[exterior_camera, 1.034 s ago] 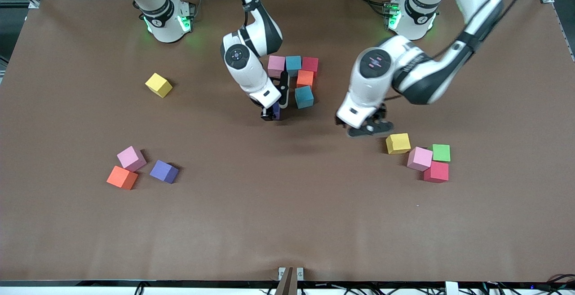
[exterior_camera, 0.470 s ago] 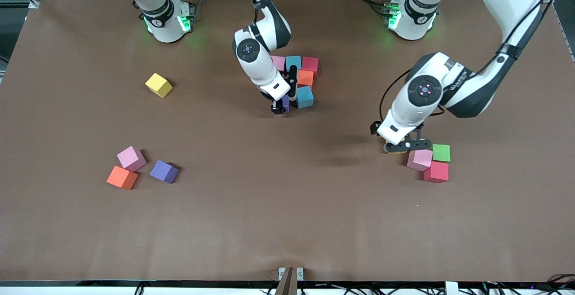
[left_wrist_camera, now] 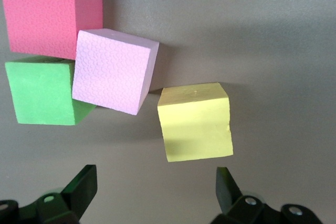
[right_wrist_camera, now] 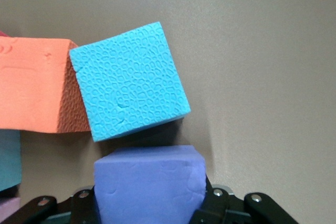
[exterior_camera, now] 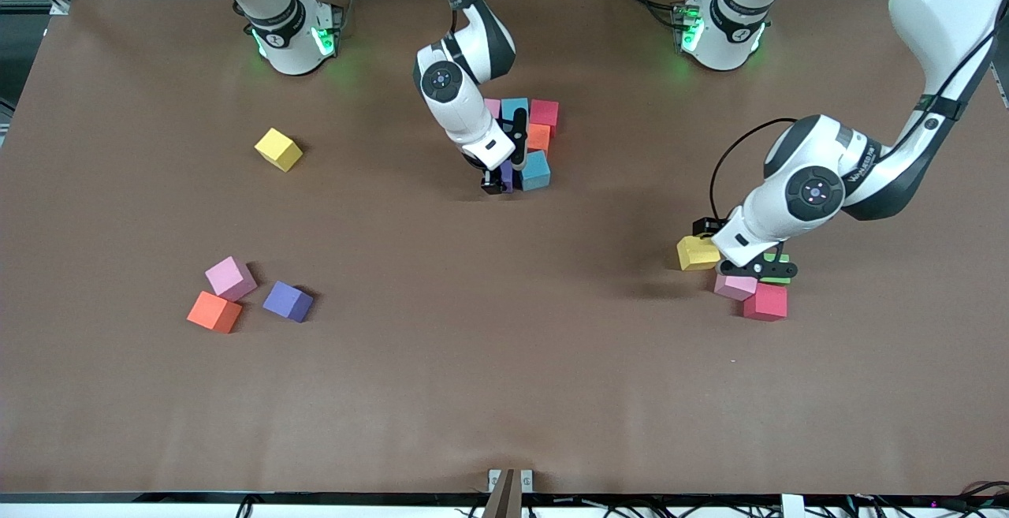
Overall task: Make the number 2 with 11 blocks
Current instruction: 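Lower the purple cube below cyan with the right gripper while the left gripper reaches yellow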
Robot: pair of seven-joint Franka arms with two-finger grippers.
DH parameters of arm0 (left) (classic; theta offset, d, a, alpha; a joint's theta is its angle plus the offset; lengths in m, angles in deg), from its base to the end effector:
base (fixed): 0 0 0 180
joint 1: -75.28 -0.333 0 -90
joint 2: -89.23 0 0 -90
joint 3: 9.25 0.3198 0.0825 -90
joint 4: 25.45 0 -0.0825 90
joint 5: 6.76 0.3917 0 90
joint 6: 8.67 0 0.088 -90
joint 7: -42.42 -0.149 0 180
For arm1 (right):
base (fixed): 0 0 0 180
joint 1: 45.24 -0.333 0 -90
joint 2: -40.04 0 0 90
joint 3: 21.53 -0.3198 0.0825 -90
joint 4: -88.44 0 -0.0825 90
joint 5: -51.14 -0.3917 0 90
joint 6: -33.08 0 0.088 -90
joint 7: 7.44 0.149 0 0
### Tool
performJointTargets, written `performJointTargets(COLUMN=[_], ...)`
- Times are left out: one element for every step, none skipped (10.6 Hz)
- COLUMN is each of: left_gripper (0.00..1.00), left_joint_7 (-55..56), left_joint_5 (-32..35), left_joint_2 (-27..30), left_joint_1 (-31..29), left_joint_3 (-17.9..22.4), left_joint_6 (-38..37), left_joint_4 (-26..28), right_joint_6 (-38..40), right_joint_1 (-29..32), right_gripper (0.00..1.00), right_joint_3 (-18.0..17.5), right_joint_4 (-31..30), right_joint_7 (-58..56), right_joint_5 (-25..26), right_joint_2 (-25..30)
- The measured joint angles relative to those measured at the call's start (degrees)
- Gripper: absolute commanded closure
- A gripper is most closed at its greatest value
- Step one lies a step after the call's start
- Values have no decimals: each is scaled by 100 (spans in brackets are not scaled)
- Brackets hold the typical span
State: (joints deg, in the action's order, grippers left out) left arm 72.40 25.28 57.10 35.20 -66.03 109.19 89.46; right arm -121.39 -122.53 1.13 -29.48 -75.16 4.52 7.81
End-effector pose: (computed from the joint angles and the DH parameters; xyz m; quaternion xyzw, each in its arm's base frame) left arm 0.5618 -0.1203 0.2273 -0.9950 0.0348 0.0872 0.0339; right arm 0.3672 0.4885 0.1445 -0.7285 -0.6730 -0.0943 0.0866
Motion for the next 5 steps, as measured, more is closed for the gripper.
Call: performJointTargets(left_gripper=[0,0,0,0,0], left_joint_7=[0,4,71,230,484], left_joint_5=[0,-4,-43,-138,-220], left_joint_2=[-11,-18,-24,-34,-58], left_joint_1=[11,14,13,12,20], left_joint_3=[-13,-16,-16,-16,-16], left_joint_6=[0,0,0,0,3], left_joint_4=[0,0,-2,-4,-3], right_joint_6=[-28,-45,-77,-109,-120], right_joint_1=[-21,-50,-78,-93,-97], right_gripper=[80,80,80,80,80], right_joint_3=[0,0,-1,-1,-1], right_joint_4=[0,0,1,8,13], right_joint_7=[80,155,211,238,285], right_joint_5=[-15,-23,-26,-30,-31], right_joint_2=[-9,-22,-44,-64,-70])
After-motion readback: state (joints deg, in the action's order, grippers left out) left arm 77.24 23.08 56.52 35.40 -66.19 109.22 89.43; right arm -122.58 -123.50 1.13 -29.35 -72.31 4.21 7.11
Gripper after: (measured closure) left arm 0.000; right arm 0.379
